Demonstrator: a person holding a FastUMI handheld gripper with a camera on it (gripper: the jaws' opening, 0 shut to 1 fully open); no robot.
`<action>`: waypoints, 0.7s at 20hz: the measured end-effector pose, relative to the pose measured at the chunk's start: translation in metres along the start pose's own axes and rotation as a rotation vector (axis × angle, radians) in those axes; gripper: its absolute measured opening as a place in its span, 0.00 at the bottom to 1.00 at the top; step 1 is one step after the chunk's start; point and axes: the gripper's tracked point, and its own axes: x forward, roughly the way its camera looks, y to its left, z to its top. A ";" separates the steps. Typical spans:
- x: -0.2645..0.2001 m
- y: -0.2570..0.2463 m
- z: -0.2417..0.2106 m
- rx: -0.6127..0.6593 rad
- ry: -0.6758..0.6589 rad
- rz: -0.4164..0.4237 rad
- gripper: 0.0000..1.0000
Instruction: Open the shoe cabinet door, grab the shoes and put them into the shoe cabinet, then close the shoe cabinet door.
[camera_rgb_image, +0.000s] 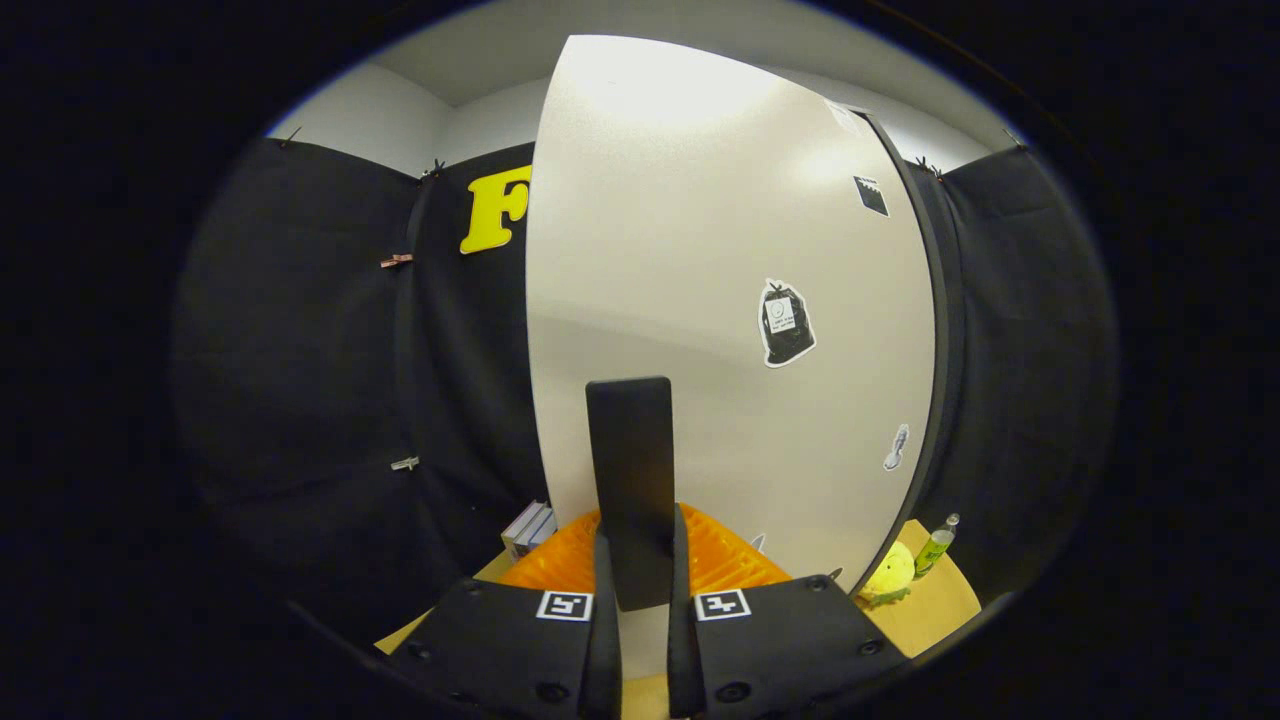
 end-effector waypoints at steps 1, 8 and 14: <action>-0.006 -0.004 -0.001 0.002 0.000 -0.003 0.22; -0.058 -0.041 0.000 0.007 -0.009 -0.015 0.22; -0.094 -0.082 0.000 0.020 -0.006 -0.070 0.22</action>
